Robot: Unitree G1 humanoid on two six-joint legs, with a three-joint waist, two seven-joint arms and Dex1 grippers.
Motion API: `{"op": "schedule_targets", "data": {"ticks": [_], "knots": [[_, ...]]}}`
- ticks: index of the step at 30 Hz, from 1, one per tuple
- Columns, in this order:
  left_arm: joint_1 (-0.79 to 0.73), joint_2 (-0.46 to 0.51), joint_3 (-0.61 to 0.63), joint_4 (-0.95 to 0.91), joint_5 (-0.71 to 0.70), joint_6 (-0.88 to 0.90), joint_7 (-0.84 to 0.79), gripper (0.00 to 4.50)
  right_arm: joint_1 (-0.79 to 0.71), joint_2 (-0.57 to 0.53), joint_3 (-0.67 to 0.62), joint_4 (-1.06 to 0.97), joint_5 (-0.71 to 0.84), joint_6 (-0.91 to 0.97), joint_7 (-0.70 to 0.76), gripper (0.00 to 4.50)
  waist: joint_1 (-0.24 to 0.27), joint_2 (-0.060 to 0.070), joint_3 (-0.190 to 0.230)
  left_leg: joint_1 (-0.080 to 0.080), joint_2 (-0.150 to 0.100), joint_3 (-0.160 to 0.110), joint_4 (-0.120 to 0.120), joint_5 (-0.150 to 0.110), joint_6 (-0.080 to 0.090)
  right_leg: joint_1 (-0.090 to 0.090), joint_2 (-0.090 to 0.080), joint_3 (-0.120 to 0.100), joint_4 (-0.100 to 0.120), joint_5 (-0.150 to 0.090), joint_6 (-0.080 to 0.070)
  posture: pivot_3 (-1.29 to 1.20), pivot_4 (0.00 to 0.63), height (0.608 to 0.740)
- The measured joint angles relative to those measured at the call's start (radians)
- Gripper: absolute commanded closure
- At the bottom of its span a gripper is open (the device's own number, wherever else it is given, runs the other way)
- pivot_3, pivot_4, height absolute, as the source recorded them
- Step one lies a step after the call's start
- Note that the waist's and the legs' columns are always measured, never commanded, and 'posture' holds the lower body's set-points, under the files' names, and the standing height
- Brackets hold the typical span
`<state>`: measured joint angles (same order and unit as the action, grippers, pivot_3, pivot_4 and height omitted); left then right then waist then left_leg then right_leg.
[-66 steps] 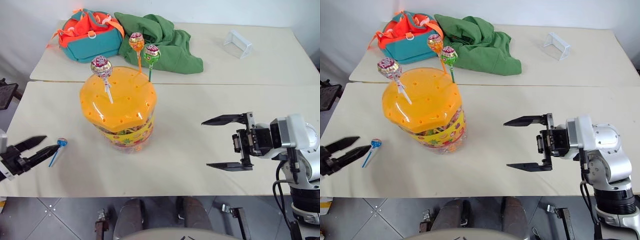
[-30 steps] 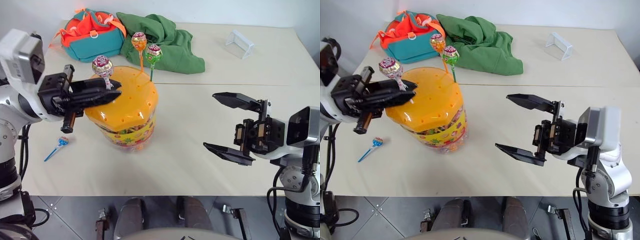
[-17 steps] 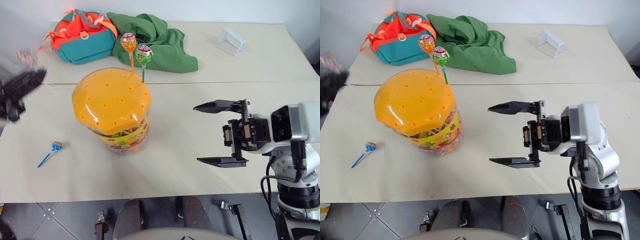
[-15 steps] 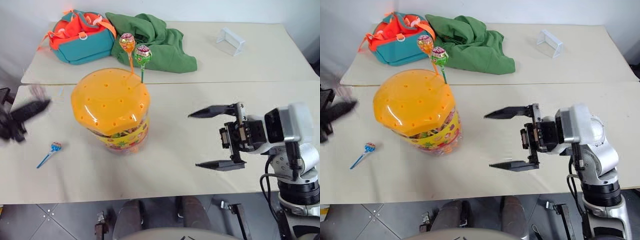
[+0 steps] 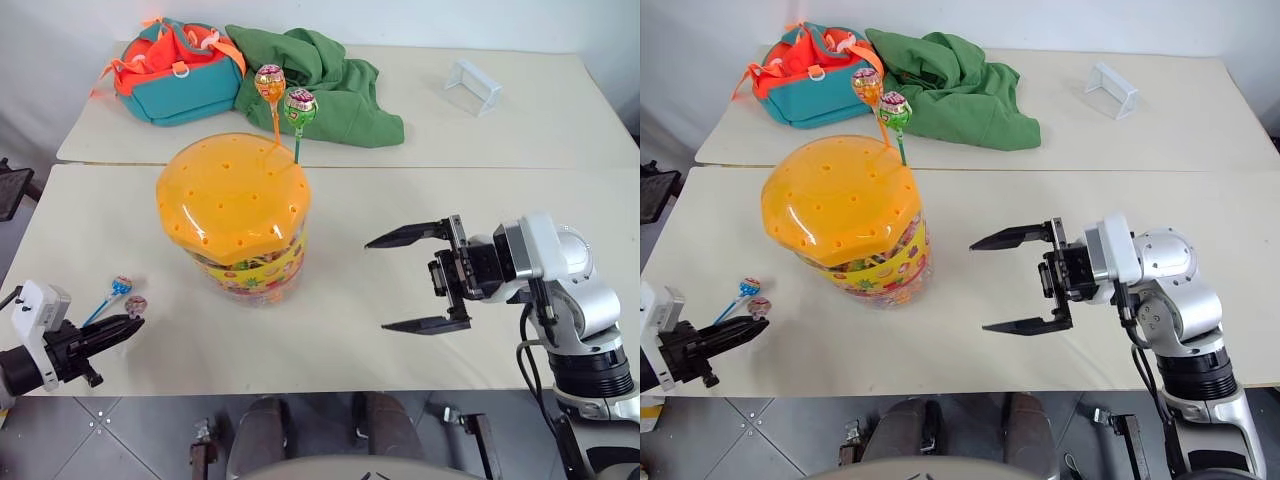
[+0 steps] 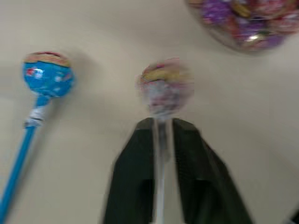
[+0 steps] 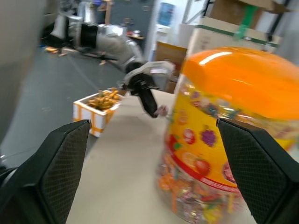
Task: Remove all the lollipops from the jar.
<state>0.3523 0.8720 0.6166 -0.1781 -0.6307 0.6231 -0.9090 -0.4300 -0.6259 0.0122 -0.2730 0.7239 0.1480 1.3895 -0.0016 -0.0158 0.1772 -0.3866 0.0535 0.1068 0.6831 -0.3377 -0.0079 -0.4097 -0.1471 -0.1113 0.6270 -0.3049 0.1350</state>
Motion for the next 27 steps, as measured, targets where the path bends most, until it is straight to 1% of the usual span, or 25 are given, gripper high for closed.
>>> {"op": "schedule_targets", "data": {"ticks": [4,6,7,9,11,13,15,17,20,24,25,27], "knots": [[-0.066,-0.052,0.001,0.04,-0.002,-0.09,-0.047,1.65,-0.011,0.012,-0.021,0.0,0.005,0.03,-0.066,0.0,0.001,0.0,0.0,0.0,0.0,0.0,0.0,0.0,0.0,0.0,0.0,0.0,0.0,0.0,0.0,0.0,0.15,0.74],[-0.087,-0.072,0.018,0.045,-0.03,-0.15,-0.112,1.04,-0.04,0.028,-0.026,0.0,0.028,0.078,-0.129,0.0,0.0,0.0,0.0,0.0,0.0,0.0,0.0,0.0,0.0,0.0,0.0,0.0,0.0,0.0,0.0,0.0,0.15,0.74],[-0.097,-0.072,0.046,0.053,-0.061,-0.164,-0.156,0.7,-0.067,0.036,-0.03,0.0,0.052,0.121,-0.175,0.0,-0.003,0.0,0.0,0.0,0.001,0.001,0.0,0.0,0.0,-0.001,0.0,0.0,0.001,0.0,0.0,0.0,0.15,0.74],[-0.12,-0.067,0.096,0.063,-0.12,-0.159,-0.192,0.7,-0.1,0.039,-0.046,0.0,0.085,0.173,-0.224,0.0,-0.003,0.0,0.0,0.0,0.001,0.001,0.0,0.0,0.0,-0.001,0.0,0.0,0.001,0.0,0.0,0.0,0.15,0.74],[-0.21,-0.064,0.189,0.078,-0.267,-0.098,-0.202,0.7,-0.184,0.043,-0.054,0.001,0.129,0.273,-0.297,0.0,-0.003,0.0,0.0,0.0,0.002,0.001,0.001,0.0,0.0,-0.001,0.0,0.0,0.001,0.0,0.0,0.0,0.15,0.74],[-0.265,-0.046,0.224,0.071,-0.348,-0.069,-0.201,0.7,-0.251,0.058,-0.051,0.002,0.146,0.344,-0.353,0.0,-0.004,0.0,0.0,0.0,0.002,0.001,0.001,0.0,0.0,-0.001,0.0,0.0,0.001,0.0,0.0,0.0,0.15,0.74],[-0.326,-0.049,0.23,0.059,-0.404,-0.061,-0.196,0.7,-0.319,0.106,-0.022,0.022,0.153,0.422,-0.433,0.0,-0.004,0.0,0.0,0.0,0.002,0.001,0.001,0.0,0.0,-0.001,0.0,0.0,0.002,0.0,0.0,0.0,0.15,0.74],[-0.367,-0.065,0.228,0.025,-0.45,-0.059,-0.197,0.7,-0.373,0.154,0.014,0.039,0.153,0.493,-0.508,0.0,-0.006,0.0,0.0,0.0,0.002,0.001,0.001,0.0,0.0,-0.001,0.0,0.0,0.002,0.0,0.0,0.0,0.15,0.74],[-0.372,-0.059,0.222,-0.004,-0.485,-0.025,-0.202,0.7,-0.419,0.198,0.041,0.053,0.145,0.571,-0.592,0.0,-0.01,0.0,0.0,0.0,0.001,0.001,0.0,0.0,0.0,-0.002,0.0,0.0,0.002,0.0,0.0,0.0,0.15,0.74],[-0.374,-0.052,0.206,-0.003,-0.492,-0.001,-0.206,0.7,-0.44,0.236,0.06,0.069,0.123,0.619,-0.651,0.0,-0.014,0.0,0.0,0.0,0.001,0.001,0.0,0.0,0.0,-0.002,0.0,-0.001,0.002,0.0,0.0,0.0,0.15,0.74],[-0.376,-0.051,0.206,-0.002,-0.492,-0.001,-0.207,0.68,-0.441,0.245,0.06,0.073,0.118,0.621,-0.66,0.38,-0.016,0.0,0.0,0.0,0.001,0.001,0.0,0.0,0.0,-0.002,0.0,-0.001,0.002,0.0,0.0,0.0,0.15,0.74],[-0.378,-0.045,0.204,-0.002,-0.492,0.0,-0.208,0.68,-0.442,0.256,0.06,0.076,0.108,0.624,-0.669,0.74,-0.02,0.0,0.0,0.0,0.001,0.001,0.0,0.0,0.0,-0.002,0.0,-0.001,0.002,0.0,0.0,0.0,0.15,0.74]]}}
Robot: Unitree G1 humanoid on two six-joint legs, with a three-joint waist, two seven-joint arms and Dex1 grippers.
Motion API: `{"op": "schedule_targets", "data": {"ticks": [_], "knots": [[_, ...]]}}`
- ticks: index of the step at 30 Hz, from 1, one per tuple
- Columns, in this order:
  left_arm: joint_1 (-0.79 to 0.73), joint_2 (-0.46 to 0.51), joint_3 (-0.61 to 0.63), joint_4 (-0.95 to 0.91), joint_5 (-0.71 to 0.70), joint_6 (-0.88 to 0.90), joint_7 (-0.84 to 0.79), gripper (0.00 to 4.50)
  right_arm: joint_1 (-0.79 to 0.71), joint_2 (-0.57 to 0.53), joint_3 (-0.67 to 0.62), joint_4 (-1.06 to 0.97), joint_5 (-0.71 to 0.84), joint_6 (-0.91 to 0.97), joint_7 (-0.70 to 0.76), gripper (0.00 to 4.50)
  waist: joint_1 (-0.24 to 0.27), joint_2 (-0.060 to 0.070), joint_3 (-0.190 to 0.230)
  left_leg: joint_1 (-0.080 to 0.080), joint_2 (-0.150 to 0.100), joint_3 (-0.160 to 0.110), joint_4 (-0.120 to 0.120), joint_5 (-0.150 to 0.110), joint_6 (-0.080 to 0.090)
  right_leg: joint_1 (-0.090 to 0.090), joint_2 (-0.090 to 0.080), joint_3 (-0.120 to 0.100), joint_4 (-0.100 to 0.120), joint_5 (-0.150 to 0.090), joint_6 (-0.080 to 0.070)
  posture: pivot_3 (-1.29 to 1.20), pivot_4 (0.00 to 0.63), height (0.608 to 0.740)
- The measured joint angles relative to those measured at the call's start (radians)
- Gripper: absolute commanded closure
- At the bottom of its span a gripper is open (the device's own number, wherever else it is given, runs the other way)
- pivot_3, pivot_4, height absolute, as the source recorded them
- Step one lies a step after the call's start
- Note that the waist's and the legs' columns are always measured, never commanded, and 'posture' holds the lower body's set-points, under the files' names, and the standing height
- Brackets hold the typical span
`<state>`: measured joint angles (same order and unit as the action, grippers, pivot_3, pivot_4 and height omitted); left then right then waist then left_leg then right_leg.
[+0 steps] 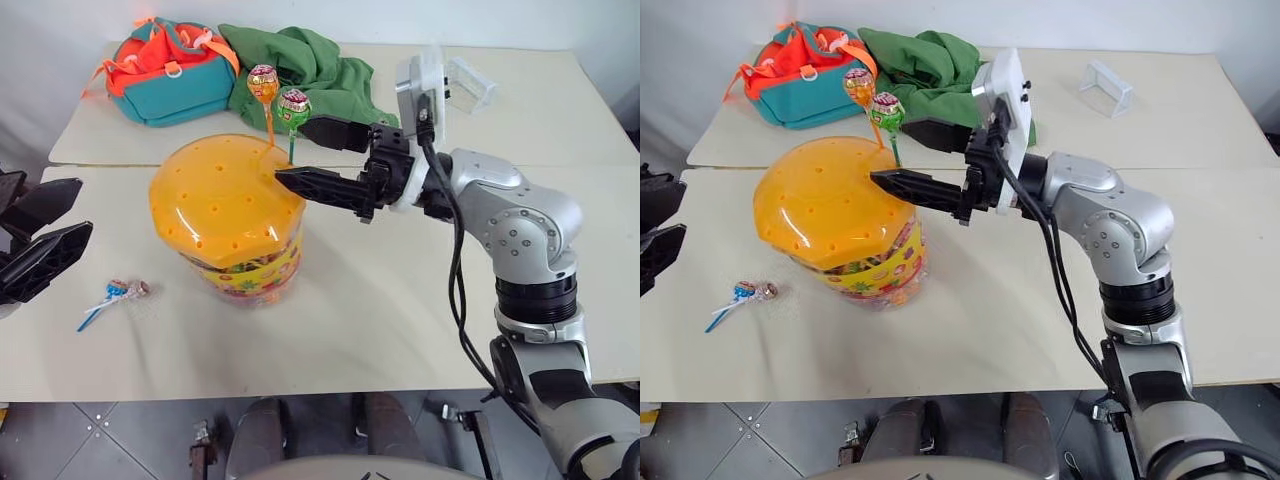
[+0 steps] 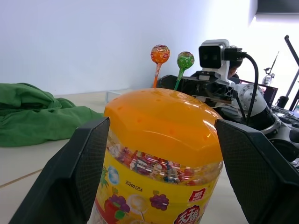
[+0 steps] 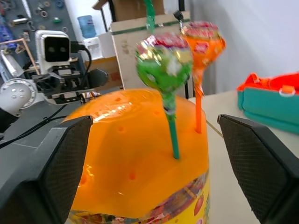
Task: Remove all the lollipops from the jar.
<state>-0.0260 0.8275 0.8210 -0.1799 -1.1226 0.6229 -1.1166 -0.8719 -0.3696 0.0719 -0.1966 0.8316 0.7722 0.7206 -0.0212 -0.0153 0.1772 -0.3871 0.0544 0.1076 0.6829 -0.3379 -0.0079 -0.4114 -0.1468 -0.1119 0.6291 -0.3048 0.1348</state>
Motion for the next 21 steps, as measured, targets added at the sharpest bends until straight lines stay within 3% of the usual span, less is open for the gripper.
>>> {"op": "schedule_targets", "data": {"ticks": [11,15,18,21], "knots": [[-0.019,0.0,-0.012,0.022,-0.019,0.01,-0.006,0.68,-0.004,0.083,-0.011,0.009,-0.028,-0.071,0.045,4.41,-0.01,0.0,0.0,0.0,0.0,0.0,-0.001,0.0,0.0,0.0,0.0,0.0,0.0,0.0,0.0,0.0,0.15,0.74],[-0.024,0.0,-0.02,0.038,-0.016,0.01,-0.029,0.68,0.019,0.128,-0.09,0.029,-0.003,-0.174,0.099,4.47,-0.01,0.0,0.0,0.0,0.0,0.0,-0.001,0.0,0.0,0.0,0.001,0.0,0.0,0.0,0.0,0.0,0.15,0.74],[-0.02,0.007,-0.024,0.043,0.0,0.003,-0.061,0.68,0.027,0.09,-0.163,0.056,0.031,-0.184,0.136,4.47,-0.006,0.0,0.0,0.0,0.0,0.0,-0.001,0.0,0.0,0.0,0.0,0.0,-0.001,0.0,0.0,0.0,0.15,0.74],[-0.01,0.014,-0.039,0.039,0.049,-0.047,-0.117,0.68,0.029,-0.109,-0.198,0.103,0.011,-0.165,0.216,4.47,-0.003,0.0,0.0,-0.001,-0.001,0.0,-0.001,0.0,0.0,0.0,0.0,0.0,-0.002,0.0,0.0,0.0,0.15,0.74]]}}
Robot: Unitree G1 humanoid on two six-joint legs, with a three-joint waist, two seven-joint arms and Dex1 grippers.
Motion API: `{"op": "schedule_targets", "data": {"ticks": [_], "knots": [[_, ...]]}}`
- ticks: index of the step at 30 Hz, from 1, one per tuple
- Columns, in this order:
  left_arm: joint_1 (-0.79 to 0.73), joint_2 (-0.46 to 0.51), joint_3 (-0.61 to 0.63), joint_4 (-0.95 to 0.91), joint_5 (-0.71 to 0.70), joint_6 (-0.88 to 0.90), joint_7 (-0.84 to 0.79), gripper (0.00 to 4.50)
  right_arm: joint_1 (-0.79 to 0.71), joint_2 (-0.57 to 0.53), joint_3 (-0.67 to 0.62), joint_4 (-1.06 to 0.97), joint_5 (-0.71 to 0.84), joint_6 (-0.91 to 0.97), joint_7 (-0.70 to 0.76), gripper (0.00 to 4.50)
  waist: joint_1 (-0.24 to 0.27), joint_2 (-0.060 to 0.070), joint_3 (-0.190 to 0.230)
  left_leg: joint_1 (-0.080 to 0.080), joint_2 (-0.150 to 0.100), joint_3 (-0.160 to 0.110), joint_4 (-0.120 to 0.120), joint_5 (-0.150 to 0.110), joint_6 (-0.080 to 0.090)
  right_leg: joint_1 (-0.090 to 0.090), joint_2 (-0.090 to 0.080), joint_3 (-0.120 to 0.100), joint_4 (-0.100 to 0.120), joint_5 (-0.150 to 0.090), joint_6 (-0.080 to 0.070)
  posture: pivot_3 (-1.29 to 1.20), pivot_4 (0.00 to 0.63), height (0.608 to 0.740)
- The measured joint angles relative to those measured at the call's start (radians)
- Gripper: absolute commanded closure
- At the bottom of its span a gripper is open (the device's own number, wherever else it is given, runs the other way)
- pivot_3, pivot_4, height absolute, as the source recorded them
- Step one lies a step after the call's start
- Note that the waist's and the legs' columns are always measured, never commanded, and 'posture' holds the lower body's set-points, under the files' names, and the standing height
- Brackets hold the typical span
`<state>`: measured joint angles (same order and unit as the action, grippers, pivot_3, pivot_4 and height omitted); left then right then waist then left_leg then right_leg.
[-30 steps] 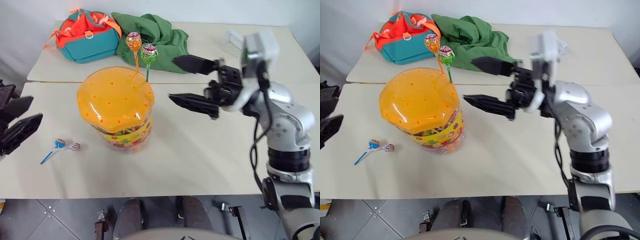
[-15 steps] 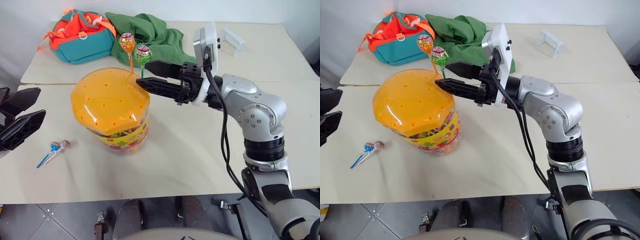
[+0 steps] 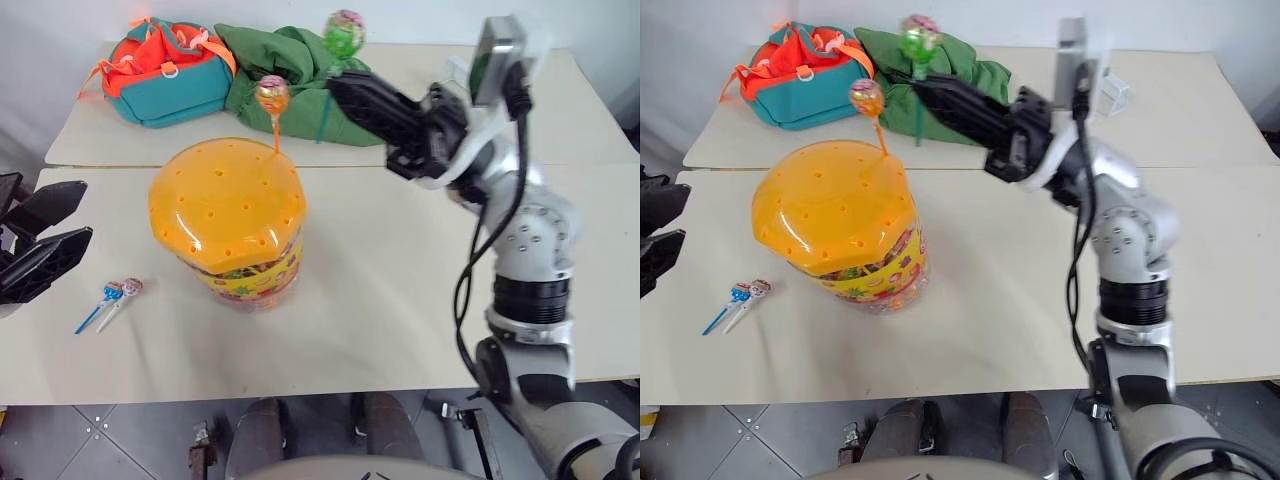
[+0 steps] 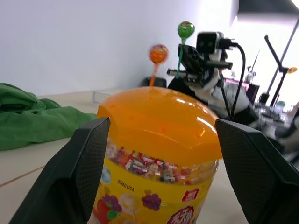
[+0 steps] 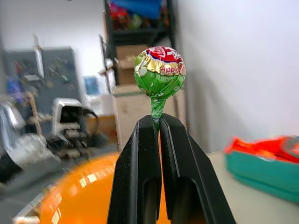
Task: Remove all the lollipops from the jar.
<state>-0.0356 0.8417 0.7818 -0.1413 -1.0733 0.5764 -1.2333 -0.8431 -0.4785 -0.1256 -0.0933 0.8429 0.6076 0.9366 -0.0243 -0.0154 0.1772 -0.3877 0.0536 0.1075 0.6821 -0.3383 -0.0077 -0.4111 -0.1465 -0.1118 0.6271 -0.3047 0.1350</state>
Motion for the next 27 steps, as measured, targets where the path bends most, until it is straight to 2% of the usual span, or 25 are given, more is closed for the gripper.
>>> {"op": "schedule_targets", "data": {"ticks": [2,4,6,8,10,14,17,20,23,26,27], "knots": [[0.022,0.02,-0.008,-0.004,0.028,-0.021,-0.046,0.68,0.012,-0.21,0.009,0.065,-0.056,0.053,0.078,4.47,0.002,0.0,0.0,0.0,0.0,0.0,0.0,-0.001,0.001,0.0,0.0,0.0,-0.001,0.0,0.0,0.0,0.15,0.74],[0.04,0.025,-0.01,-0.009,0.047,-0.045,-0.085,0.68,0.038,-0.35,0.025,0.12,-0.114,0.091,0.144,4.47,-0.002,0.0,0.0,0.0,0.0,0.001,-0.002,-0.001,0.001,0.0,0.0,0.0,-0.001,0.0,0.0,0.0,0.15,0.74],[0.061,0.025,-0.015,-0.038,0.058,-0.063,-0.124,0.68,0.115,-0.516,0.109,0.149,-0.193,0.109,0.258,4.47,-0.004,0.001,0.0,0.001,0.001,0.002,-0.002,-0.001,0.001,-0.001,0.0,0.0,-0.002,0.0,0.0,0.0,0.15,0.74],[0.101,0.025,-0.014,-0.05,0.069,-0.079,-0.157,0.68,0.186,-0.611,0.171,0.191,-0.276,0.105,0.324,4.47,-0.008,0.001,0.001,0.001,0.002,0.007,-0.003,-0.001,0.001,-0.002,0.0,0.001,-0.003,0.0,0.0,0.0,0.15,0.74],[0.137,0.024,-0.014,-0.053,0.089,-0.097,-0.179,0.68,0.246,-0.65,0.222,0.223,-0.36,0.049,0.361,4.47,-0.011,0.001,0.001,0.002,0.003,0.01,-0.002,-0.001,0.001,-0.002,0.0,0.001,-0.003,0.0,0.0,0.0,0.15,0.74],[0.168,0.003,-0.014,-0.062,0.098,-0.124,-0.188,0.68,0.325,-0.636,0.281,0.366,-0.527,-0.162,0.358,4.47,-0.007,0.001,0.001,0.002,0.003,0.012,0.001,-0.001,0.001,-0.002,-0.001,0.002,-0.003,0.0,0.0,0.0,0.15,0.74],[0.173,-0.007,-0.015,-0.073,0.099,-0.136,-0.182,0.68,0.324,-0.581,0.283,0.424,-0.598,-0.235,0.326,4.47,-0.006,0.002,0.001,0.002,0.003,0.012,0.001,-0.001,0.001,-0.002,-0.001,0.002,-0.003,0.0,0.0,0.0,0.15,0.74],[0.18,-0.007,-0.015,-0.082,0.099,-0.141,-0.176,0.68,0.311,-0.561,0.279,0.45,-0.6,-0.236,0.357,3.82,-0.005,0.002,0.001,0.002,0.003,0.012,0.001,-0.001,0.001,-0.002,0.0,0.002,-0.003,0.0,0.0,0.0,0.15,0.74],[0.197,-0.008,-0.015,-0.082,0.098,-0.138,-0.169,0.68,0.291,-0.538,0.255,0.476,-0.587,-0.323,0.421,2.82,-0.004,0.002,0.001,0.002,0.004,0.012,0.001,-0.001,0.001,-0.002,0.0,0.002,-0.003,0.0,0.0,0.0,0.15,0.74],[0.196,-0.016,-0.014,-0.082,0.088,-0.127,-0.144,0.68,0.254,-0.48,0.175,0.461,-0.479,-0.346,0.507,1.82,-0.004,0.002,0.001,0.002,0.004,0.012,0.001,-0.001,0.001,-0.002,0.0,0.002,-0.003,0.0,0.0,0.0,0.15,0.74],[0.194,-0.027,-0.012,-0.082,0.075,-0.12,-0.124,0.68,0.236,-0.459,0.144,0.437,-0.431,-0.337,0.529,1.82,-0.004,0.002,0.001,0.002,0.004,0.011,0.001,-0.001,0.001,-0.002,0.0,0.002,-0.003,0.0,0.0,0.0,0.15,0.74]]}}
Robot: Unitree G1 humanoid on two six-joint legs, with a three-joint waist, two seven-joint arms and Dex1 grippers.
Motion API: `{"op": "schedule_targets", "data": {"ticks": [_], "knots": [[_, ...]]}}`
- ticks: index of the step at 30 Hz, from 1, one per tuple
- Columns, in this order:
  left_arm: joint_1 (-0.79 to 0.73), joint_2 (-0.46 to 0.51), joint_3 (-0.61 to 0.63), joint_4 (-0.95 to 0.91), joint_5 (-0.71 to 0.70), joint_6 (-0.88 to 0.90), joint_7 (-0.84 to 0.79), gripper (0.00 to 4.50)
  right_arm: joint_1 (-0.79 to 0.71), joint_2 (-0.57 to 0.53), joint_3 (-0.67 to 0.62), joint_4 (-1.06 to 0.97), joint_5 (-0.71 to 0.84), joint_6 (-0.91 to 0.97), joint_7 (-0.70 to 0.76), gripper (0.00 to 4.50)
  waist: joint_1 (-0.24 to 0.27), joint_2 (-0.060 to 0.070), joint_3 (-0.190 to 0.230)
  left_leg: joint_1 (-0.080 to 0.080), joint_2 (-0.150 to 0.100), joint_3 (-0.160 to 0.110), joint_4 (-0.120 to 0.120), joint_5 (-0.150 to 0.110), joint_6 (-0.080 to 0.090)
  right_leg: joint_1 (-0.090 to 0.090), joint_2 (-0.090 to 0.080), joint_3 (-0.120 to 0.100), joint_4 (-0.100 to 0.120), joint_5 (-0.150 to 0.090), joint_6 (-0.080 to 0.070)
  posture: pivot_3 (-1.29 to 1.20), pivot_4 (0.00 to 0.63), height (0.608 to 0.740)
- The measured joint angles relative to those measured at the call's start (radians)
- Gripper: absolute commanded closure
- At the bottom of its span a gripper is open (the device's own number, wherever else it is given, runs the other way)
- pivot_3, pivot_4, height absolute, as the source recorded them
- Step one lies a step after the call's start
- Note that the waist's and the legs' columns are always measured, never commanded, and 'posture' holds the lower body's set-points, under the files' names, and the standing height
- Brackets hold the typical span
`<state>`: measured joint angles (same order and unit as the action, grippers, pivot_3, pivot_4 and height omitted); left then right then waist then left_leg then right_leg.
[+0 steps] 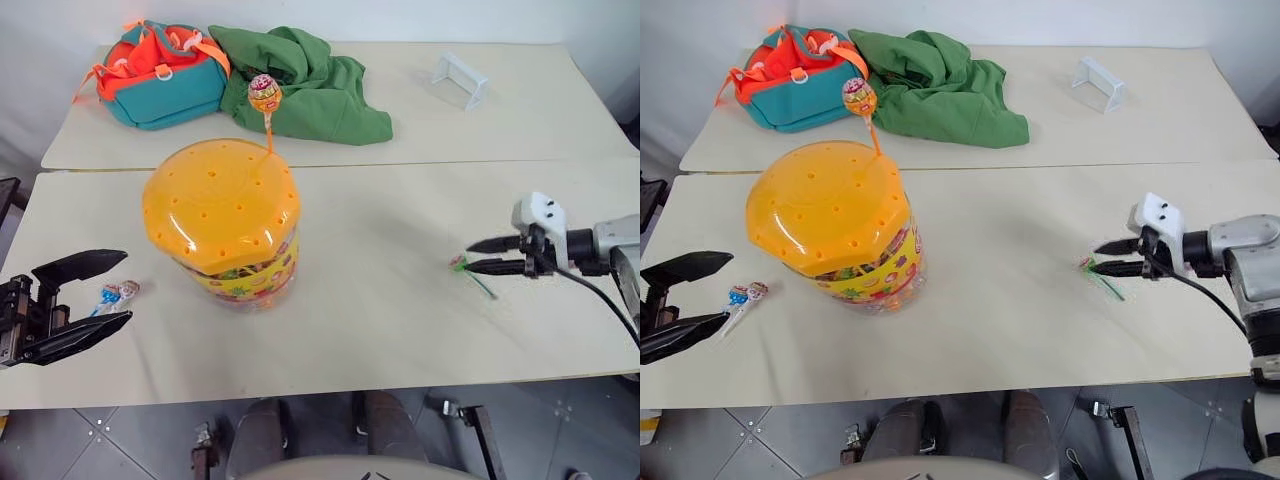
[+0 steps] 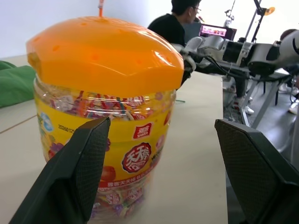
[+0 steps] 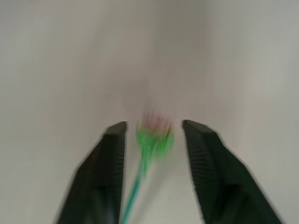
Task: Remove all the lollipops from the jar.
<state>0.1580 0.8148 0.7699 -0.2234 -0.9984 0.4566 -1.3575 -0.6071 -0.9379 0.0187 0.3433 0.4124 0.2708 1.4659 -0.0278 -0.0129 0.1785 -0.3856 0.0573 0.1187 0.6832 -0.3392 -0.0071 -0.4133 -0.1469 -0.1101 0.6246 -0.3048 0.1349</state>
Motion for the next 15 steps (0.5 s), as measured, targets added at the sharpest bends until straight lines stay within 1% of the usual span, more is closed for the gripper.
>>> {"op": "schedule_targets", "data": {"ticks": [2,4,7,9,11,13,15], "knots": [[-0.01,-0.023,0.009,0.001,-0.027,0.011,0.036,0.68,-0.034,0.029,-0.033,-0.049,0.064,0.04,0.01,1.82,0.0,0.0,0.0,0.0,0.0,-0.001,0.0,0.0,0.0,0.0,0.0,0.0,0.001,0.0,0.0,0.0,0.15,0.74],[-0.038,-0.049,0.032,0.005,-0.072,0.03,0.099,0.68,-0.095,0.105,-0.066,-0.136,0.154,0.116,-0.017,1.82,-0.002,0.0,0.0,0.0,0.001,-0.001,0.0,0.0,0.0,0.0,0.0,-0.001,0.002,0.0,0.0,0.0,0.15,0.74],[-0.109,-0.08,0.061,0.043,-0.127,0.043,0.201,0.68,-0.204,0.269,-0.068,-0.234,0.239,0.208,-0.133,1.82,-0.003,0.001,0.0,0.001,0.002,-0.001,0.0,0.0,-0.001,0.0,0.001,-0.001,0.004,0.0,-0.001,0.0,0.15,0.74],[-0.147,-0.097,0.078,0.082,-0.144,0.042,0.251,0.68,-0.266,0.373,-0.051,-0.258,0.241,0.236,-0.229,1.82,-0.002,0.001,0.0,0.001,0.002,-0.002,0.0,0.0,-0.001,0.0,0.001,-0.001,0.004,0.001,-0.001,0.0,0.15,0.74],[-0.136,-0.098,0.082,0.09,-0.154,0.053,0.264,0.68,-0.314,0.454,-0.018,-0.261,0.22,0.245,-0.309,1.82,-0.001,0.0,-0.001,0.001,0.001,-0.002,0.0,-0.001,-0.001,0.0,0.001,-0.002,0.004,0.001,-0.001,0.0,0.15,0.74],[-0.12,-0.101,0.073,0.082,-0.174,0.083,0.264,0.68,-0.359,0.561,0.02,-0.261,0.196,0.257,-0.395,1.82,-0.002,0.0,-0.001,0.0,0.001,-0.002,0.0,-0.002,-0.002,-0.001,0.001,-0.003,0.004,0.001,-0.001,0.0,0.15,0.74],[-0.107,-0.102,0.066,0.072,-0.189,0.104,0.264,0.68,-0.382,0.617,0.048,-0.259,0.187,0.264,-0.438,1.82,-0.001,0.0,-0.001,-0.001,0.001,-0.004,0.0,-0.002,-0.002,-0.001,0.001,-0.004,0.004,0.001,-0.001,0.0,0.15,0.74]]}}
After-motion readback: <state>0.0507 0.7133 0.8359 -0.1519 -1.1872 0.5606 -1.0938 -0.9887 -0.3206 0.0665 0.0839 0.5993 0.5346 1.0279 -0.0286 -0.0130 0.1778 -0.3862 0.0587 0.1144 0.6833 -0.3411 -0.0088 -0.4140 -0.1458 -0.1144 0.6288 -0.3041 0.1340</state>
